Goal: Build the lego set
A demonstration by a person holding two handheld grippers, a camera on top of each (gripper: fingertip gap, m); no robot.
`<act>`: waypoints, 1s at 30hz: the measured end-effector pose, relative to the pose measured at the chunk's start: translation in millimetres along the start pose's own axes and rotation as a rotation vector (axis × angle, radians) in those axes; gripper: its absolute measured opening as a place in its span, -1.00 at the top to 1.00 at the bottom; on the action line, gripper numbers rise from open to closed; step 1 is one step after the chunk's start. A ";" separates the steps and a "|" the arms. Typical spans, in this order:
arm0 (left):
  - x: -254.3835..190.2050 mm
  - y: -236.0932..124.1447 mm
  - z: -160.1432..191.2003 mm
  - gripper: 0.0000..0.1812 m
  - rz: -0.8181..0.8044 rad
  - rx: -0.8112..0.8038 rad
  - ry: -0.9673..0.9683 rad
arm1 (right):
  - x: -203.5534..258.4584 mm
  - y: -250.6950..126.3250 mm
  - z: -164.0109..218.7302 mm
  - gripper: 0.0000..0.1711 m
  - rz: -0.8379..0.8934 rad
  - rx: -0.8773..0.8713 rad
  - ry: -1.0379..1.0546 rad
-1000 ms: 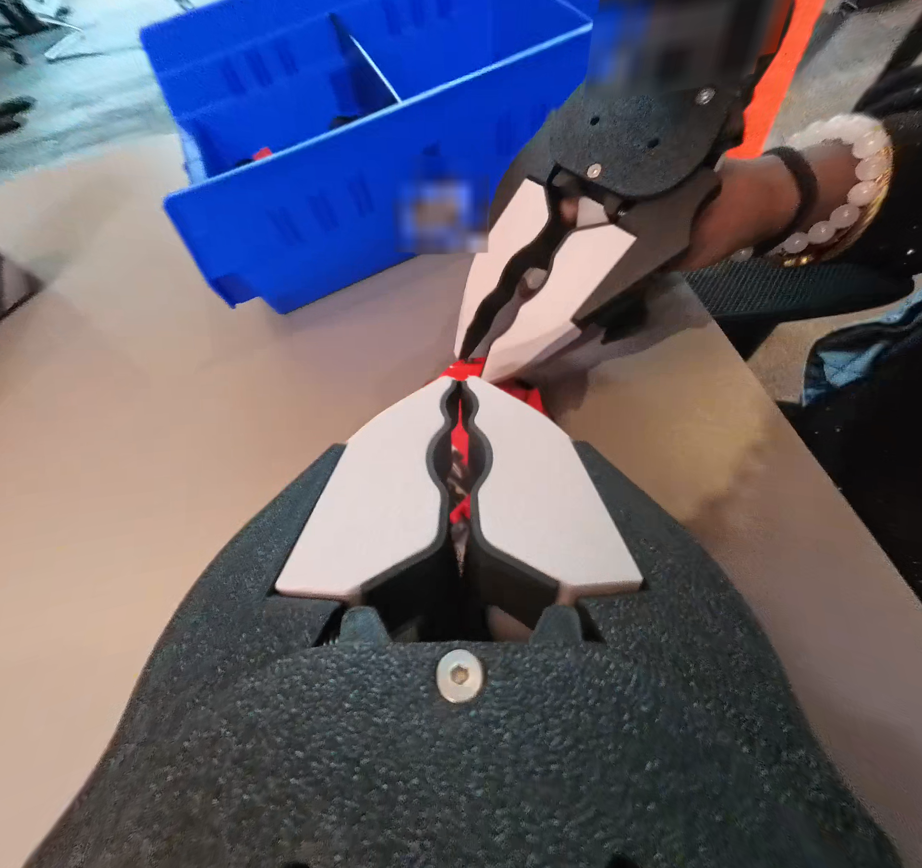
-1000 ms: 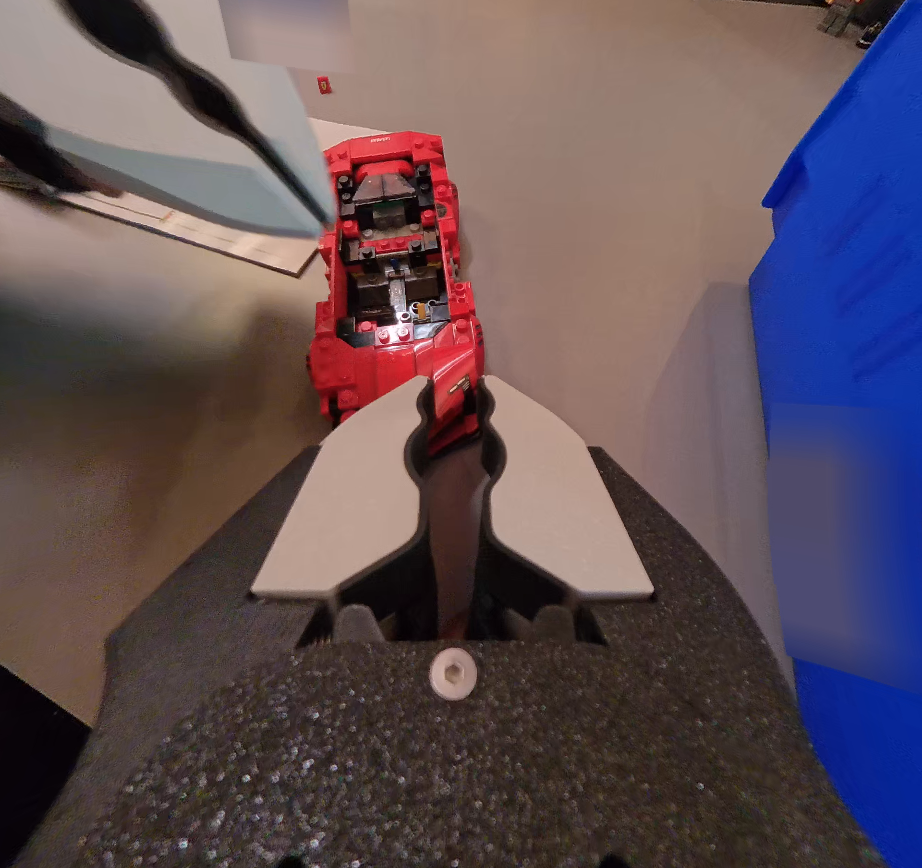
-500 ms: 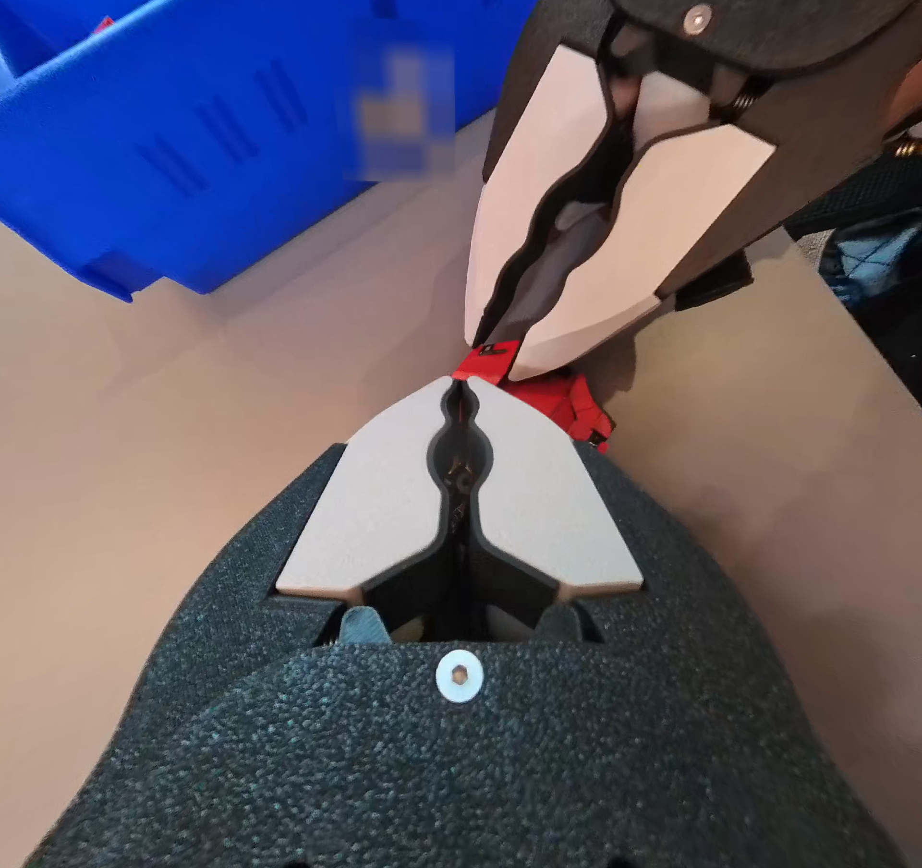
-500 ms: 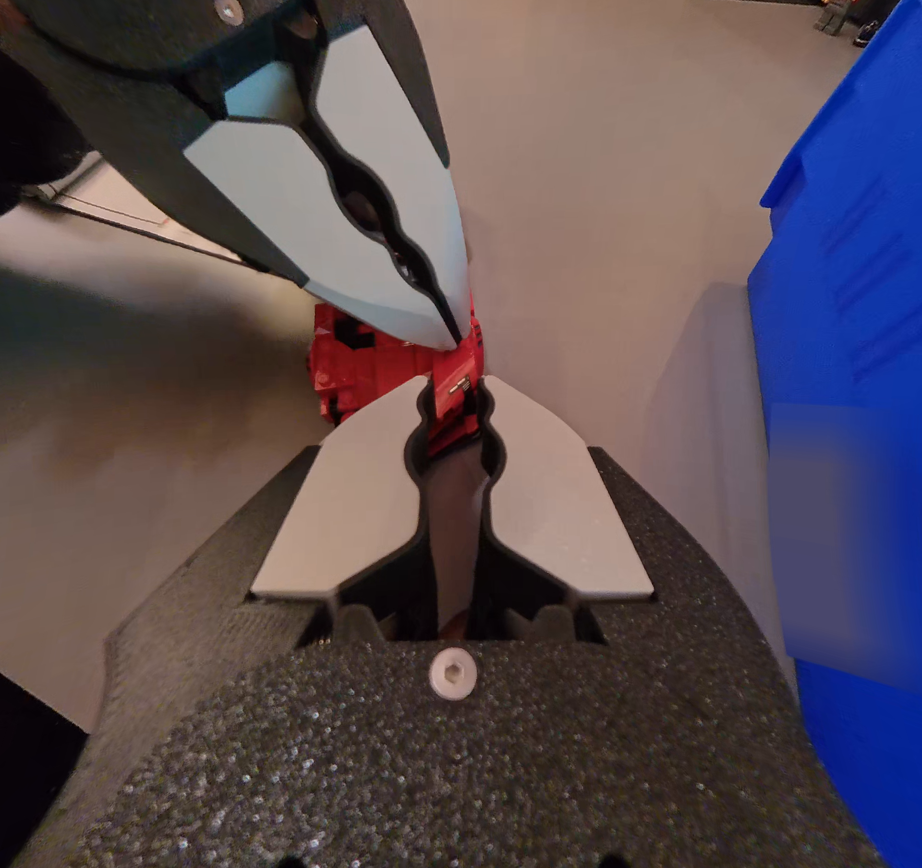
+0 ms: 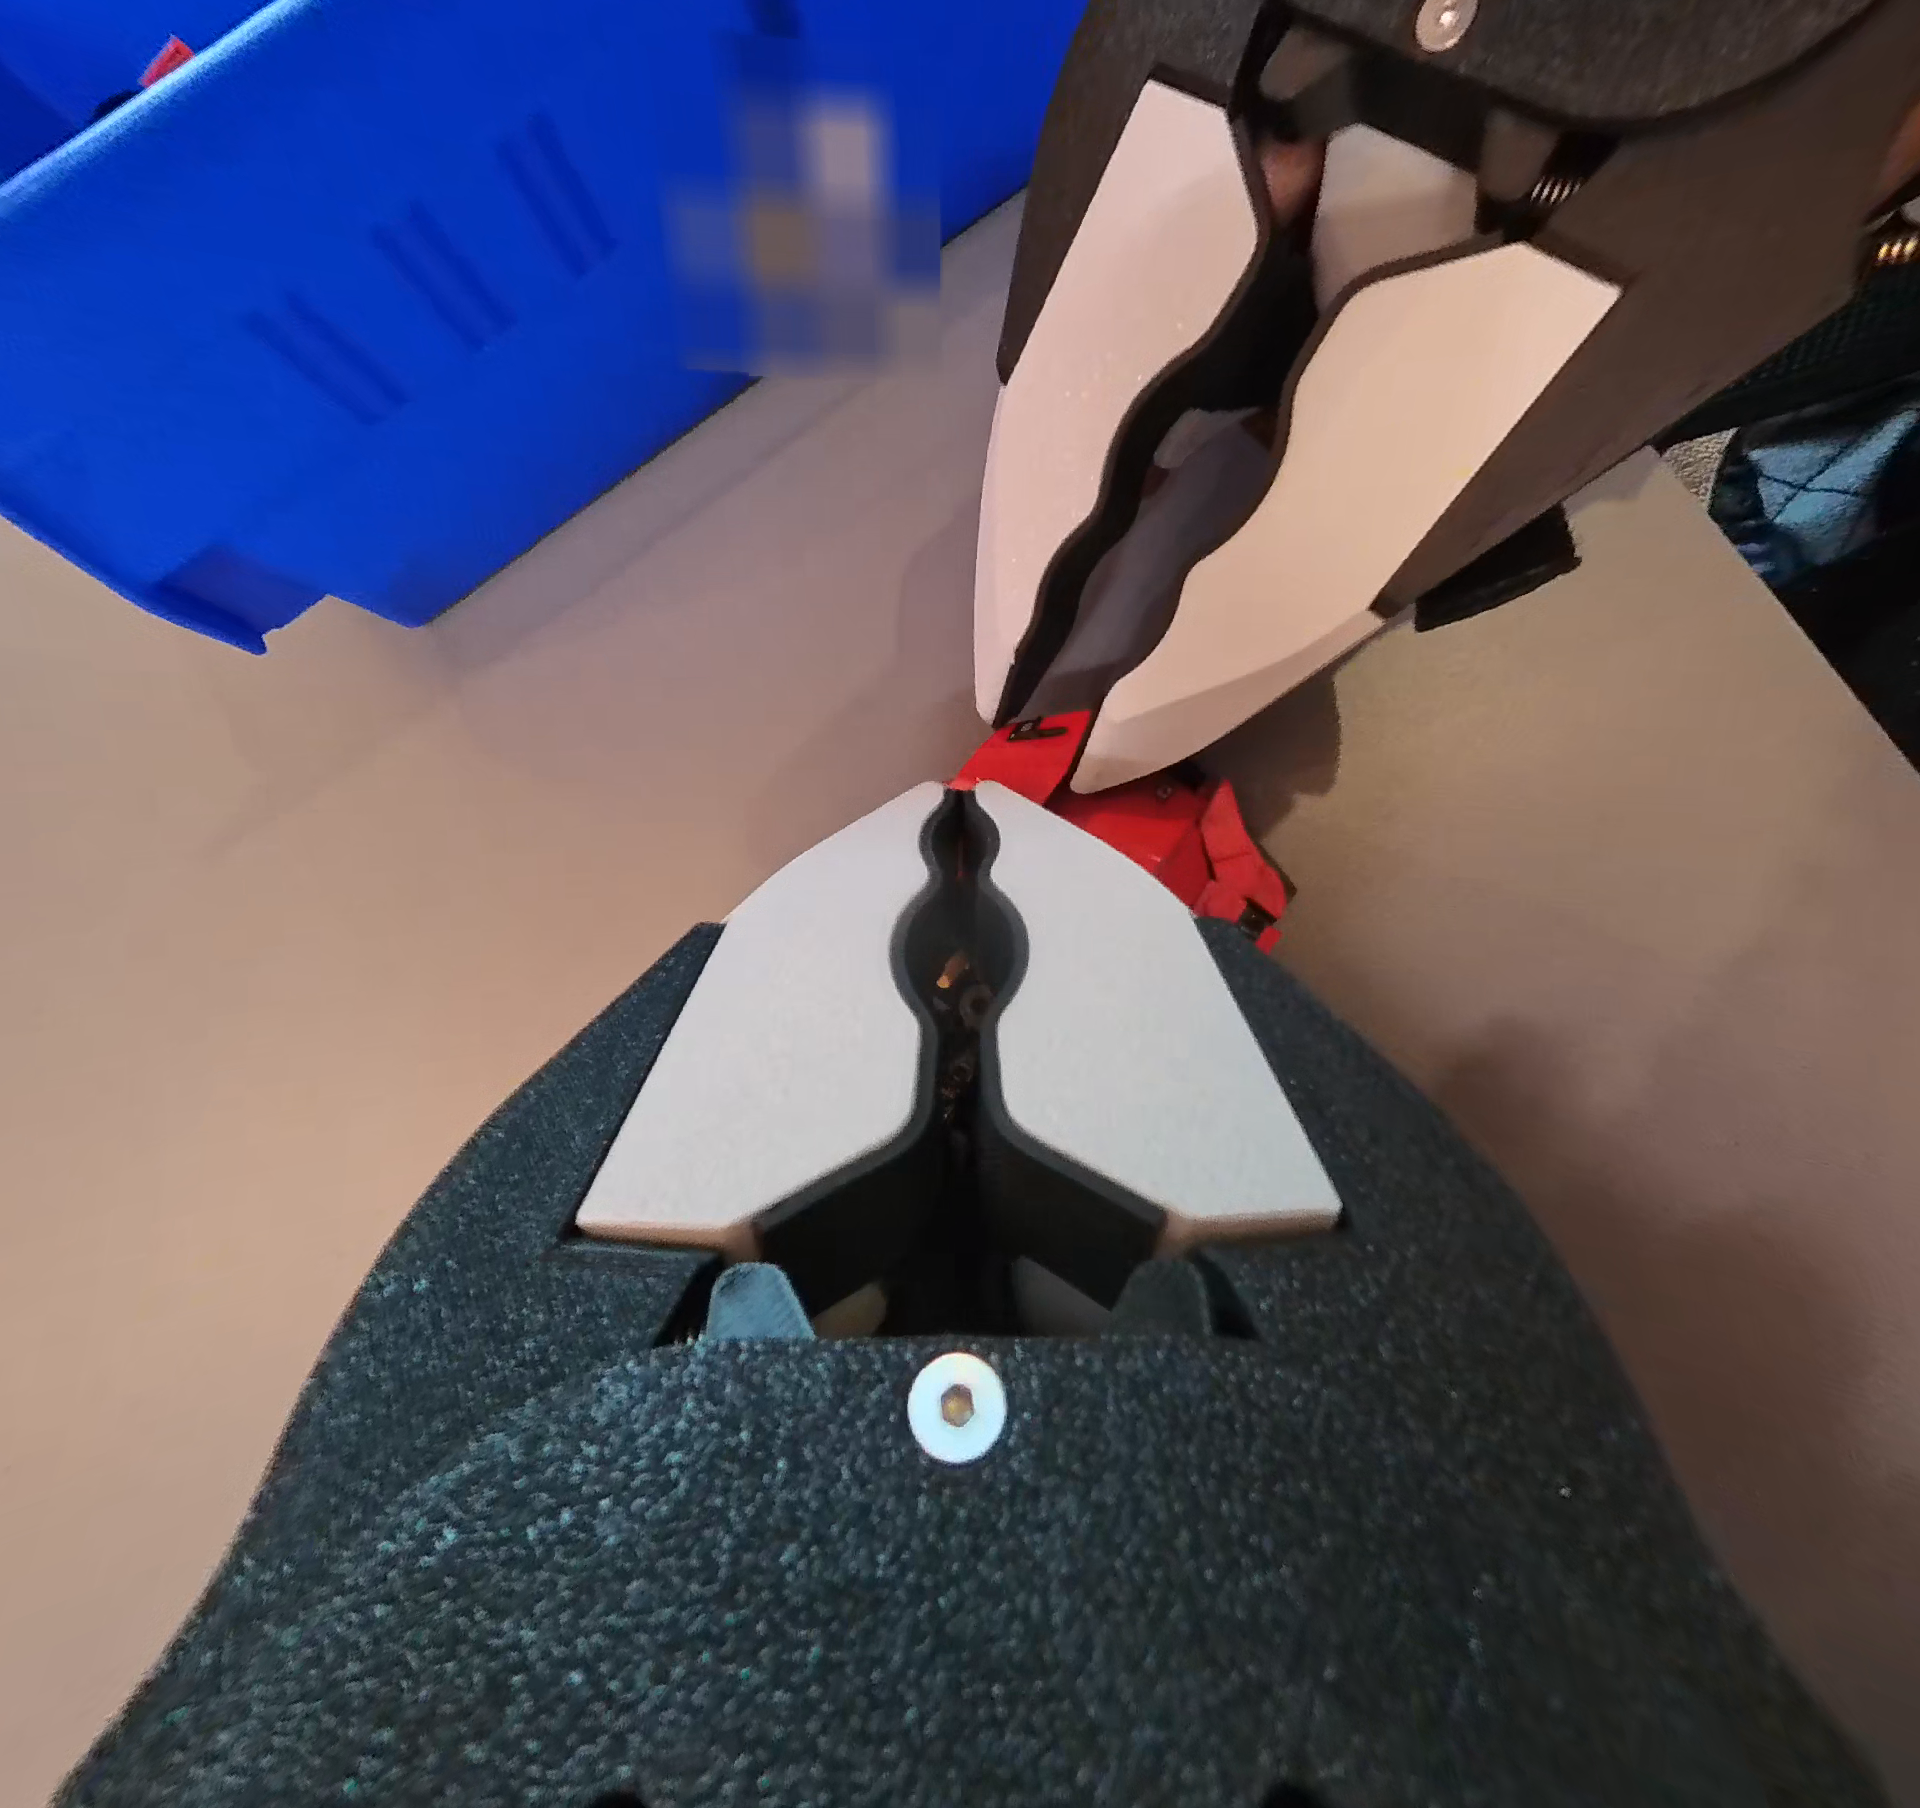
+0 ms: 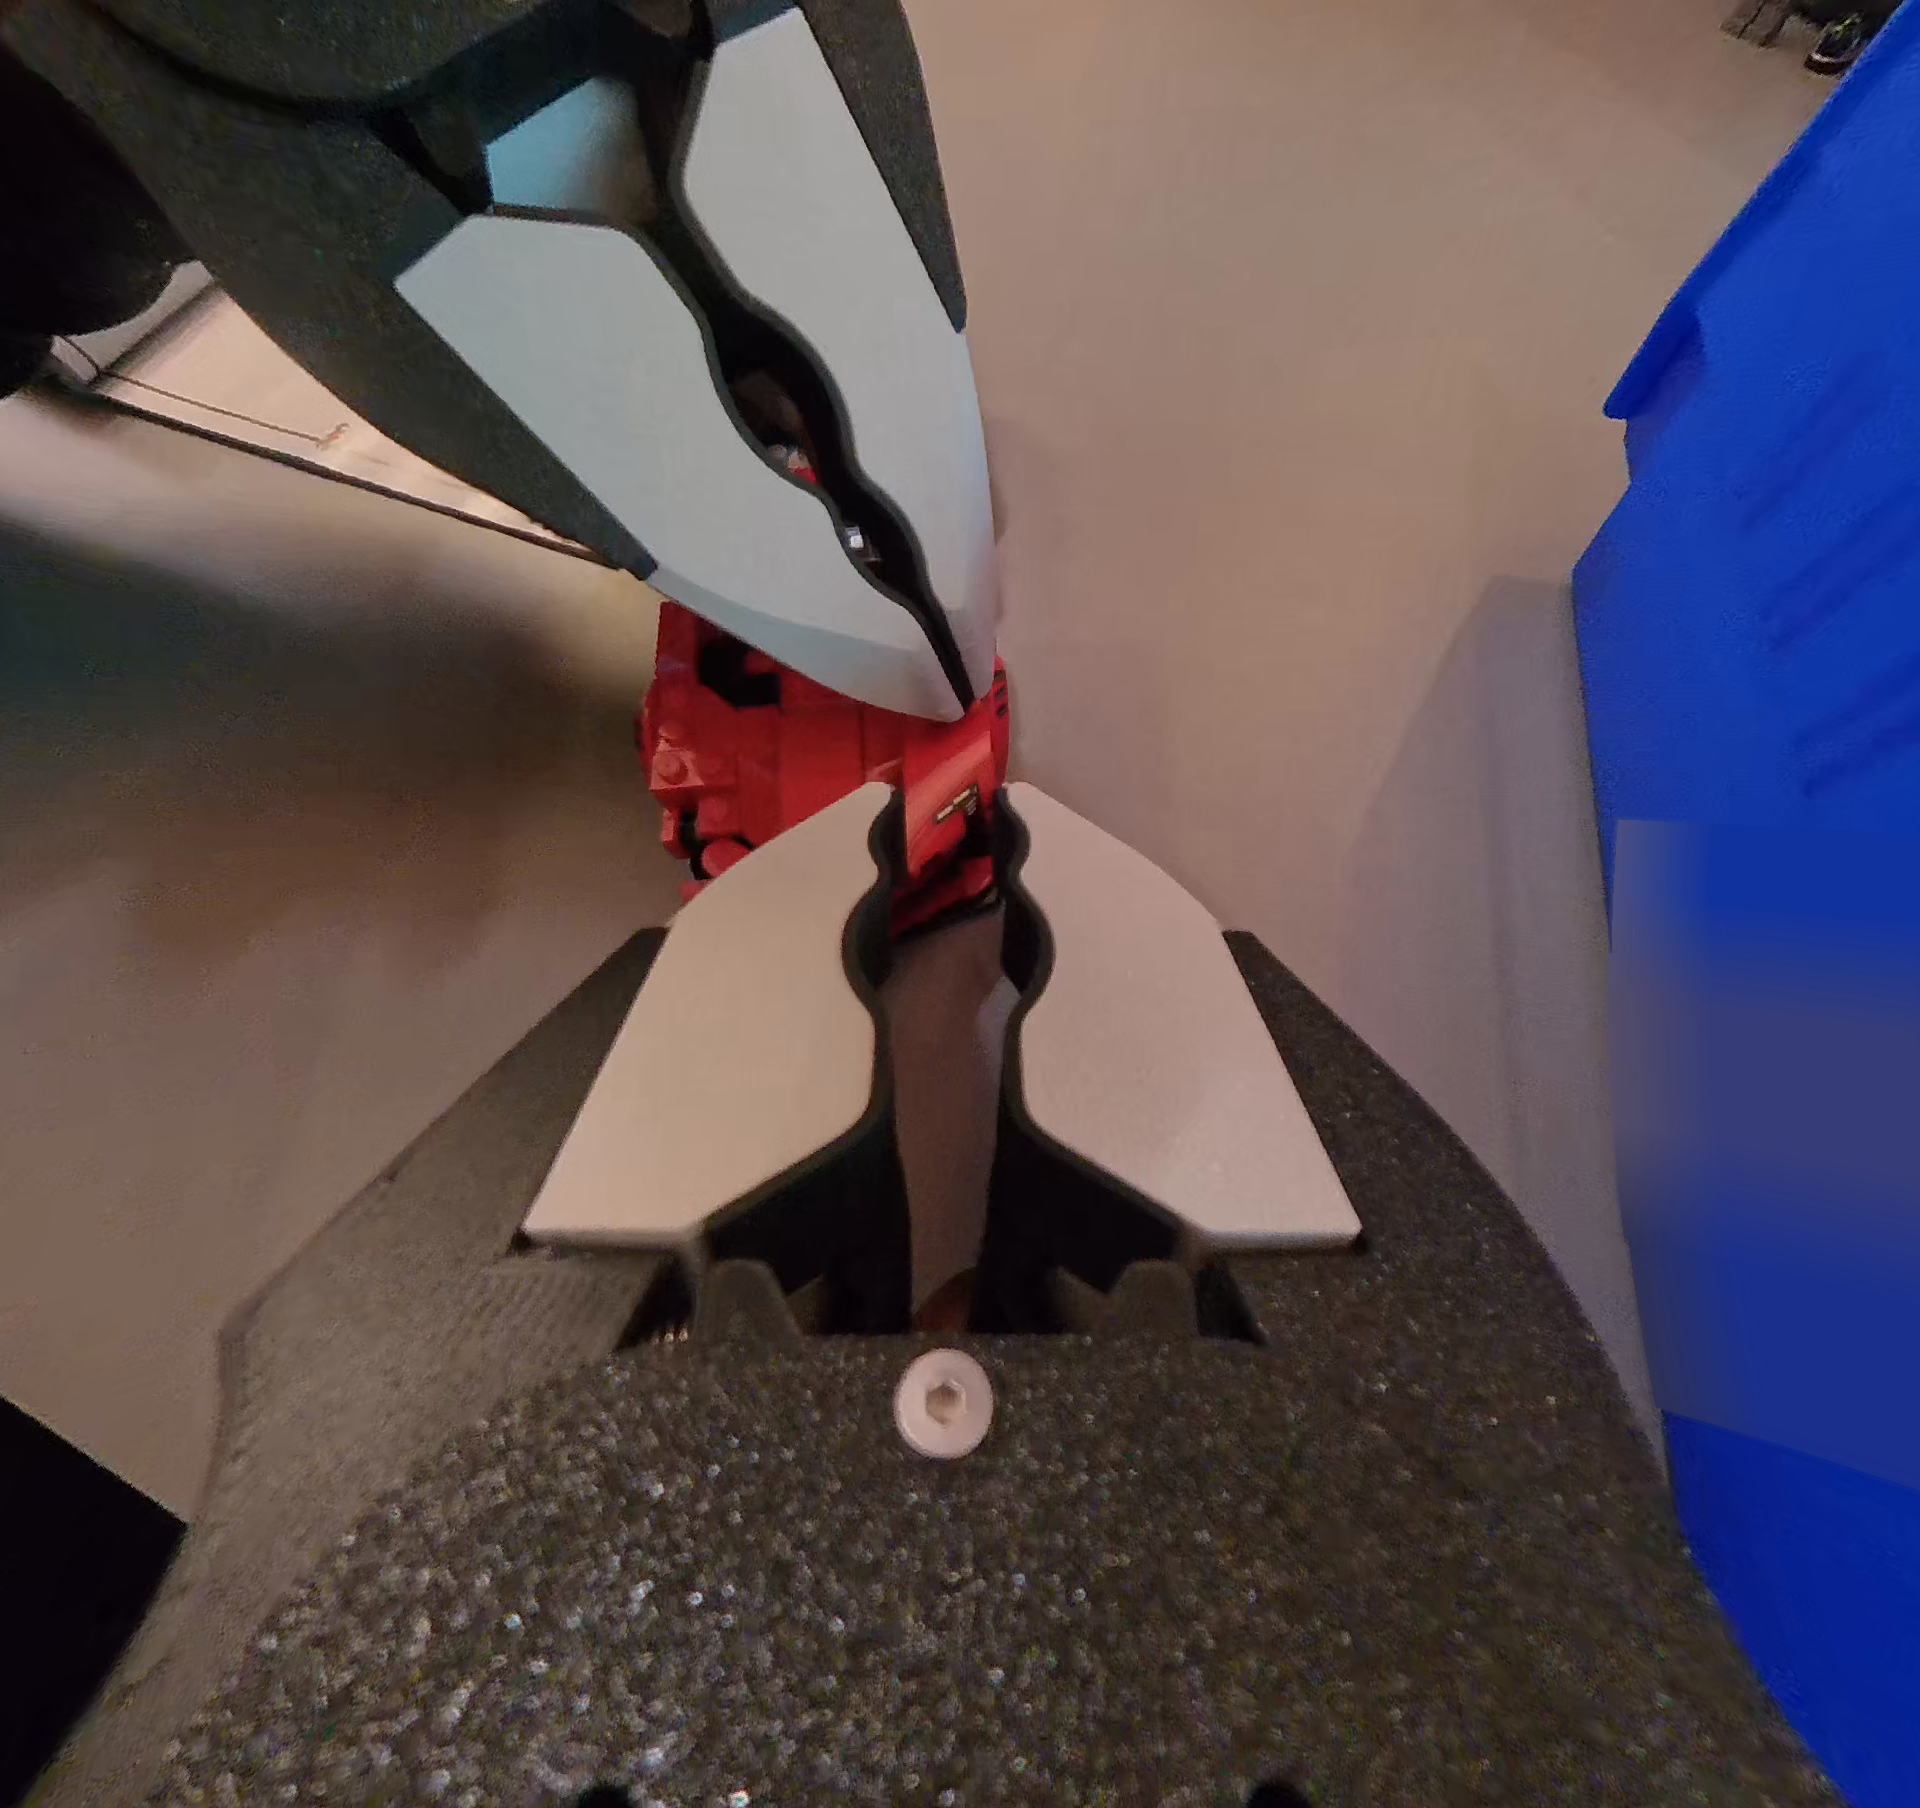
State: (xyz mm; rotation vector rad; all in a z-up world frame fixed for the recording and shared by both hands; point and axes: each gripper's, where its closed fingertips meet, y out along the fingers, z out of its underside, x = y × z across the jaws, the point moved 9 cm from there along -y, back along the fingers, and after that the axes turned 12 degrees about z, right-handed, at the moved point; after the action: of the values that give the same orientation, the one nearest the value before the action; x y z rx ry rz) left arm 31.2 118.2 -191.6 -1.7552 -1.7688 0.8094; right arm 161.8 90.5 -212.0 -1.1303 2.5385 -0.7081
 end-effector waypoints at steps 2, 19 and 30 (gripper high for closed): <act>0.1 0.0 -0.2 1.00 0.002 0.004 0.007 | 0.0 0.2 0.0 0.81 0.000 0.000 -0.001; 0.8 0.2 -0.4 1.00 0.013 0.082 0.114 | -10.5 -0.2 0.0 0.81 -0.127 0.035 0.037; 4.3 -16.8 -7.0 1.00 -0.007 -0.010 0.095 | -9.9 -1.5 0.1 0.86 -0.103 0.038 0.058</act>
State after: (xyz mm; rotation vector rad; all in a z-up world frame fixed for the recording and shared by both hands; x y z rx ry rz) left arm 24.5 123.2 -174.8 -1.7636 -1.7182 0.7032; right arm 169.3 97.1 -210.9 -1.2525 2.5181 -0.8222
